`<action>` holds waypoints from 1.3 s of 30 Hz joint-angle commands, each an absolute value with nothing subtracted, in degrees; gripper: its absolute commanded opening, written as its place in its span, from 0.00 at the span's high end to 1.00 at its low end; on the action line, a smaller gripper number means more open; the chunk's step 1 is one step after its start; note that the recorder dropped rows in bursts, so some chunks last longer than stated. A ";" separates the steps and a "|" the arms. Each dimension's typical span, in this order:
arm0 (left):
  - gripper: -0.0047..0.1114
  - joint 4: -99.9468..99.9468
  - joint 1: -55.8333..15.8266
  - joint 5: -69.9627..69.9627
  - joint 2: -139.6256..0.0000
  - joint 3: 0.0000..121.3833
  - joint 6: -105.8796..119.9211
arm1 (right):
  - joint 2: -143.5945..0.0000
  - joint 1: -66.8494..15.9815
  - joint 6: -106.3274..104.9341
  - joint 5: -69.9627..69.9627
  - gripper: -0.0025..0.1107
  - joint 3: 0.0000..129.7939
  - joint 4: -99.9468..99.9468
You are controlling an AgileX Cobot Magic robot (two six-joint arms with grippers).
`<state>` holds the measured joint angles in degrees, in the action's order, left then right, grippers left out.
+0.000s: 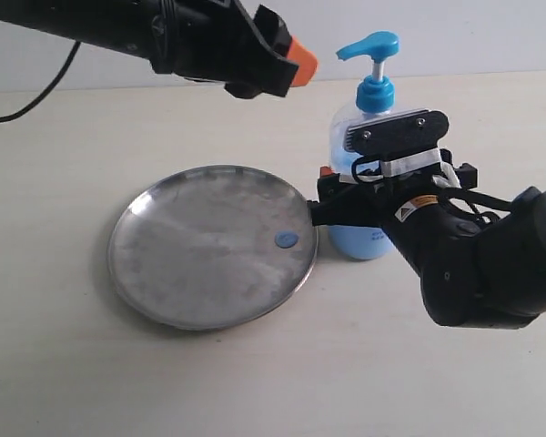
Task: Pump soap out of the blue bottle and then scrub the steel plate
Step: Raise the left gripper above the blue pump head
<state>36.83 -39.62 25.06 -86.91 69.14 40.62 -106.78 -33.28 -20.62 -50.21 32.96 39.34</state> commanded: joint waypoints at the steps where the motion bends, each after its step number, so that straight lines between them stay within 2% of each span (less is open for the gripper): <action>1: 0.50 33.59 -36.77 25.41 -84.29 69.45 34.98 | -106.46 -33.35 -23.42 -47.33 0.98 35.18 39.05; 10: 0.51 33.70 -34.39 23.82 -82.55 69.45 33.81 | -106.46 -37.56 -37.62 -48.61 0.98 37.70 48.38; 21: 0.52 33.70 -34.39 22.11 -82.52 69.45 33.68 | -106.46 -38.69 -38.94 -48.35 0.98 39.05 50.20; 23: 0.58 33.70 -34.39 21.58 -82.39 69.45 33.68 | -106.46 -38.69 -38.94 -48.35 0.98 39.05 50.20; 26: 0.78 33.70 -34.39 20.75 -82.39 69.45 33.68 | -106.46 -38.69 -39.33 -48.35 0.98 39.05 50.18; 28: 0.96 33.79 -34.39 20.25 -82.39 69.45 33.68 | -106.46 -38.69 -39.33 -48.35 0.98 39.05 50.18; 32: 0.96 36.33 -34.39 19.50 -82.66 69.84 34.09 | -106.46 -38.69 -39.56 -48.49 0.98 39.05 49.94; 39: 0.96 37.02 -36.13 27.35 -86.75 75.09 34.53 | -106.46 -38.69 -40.38 -48.49 0.98 39.05 49.94</action>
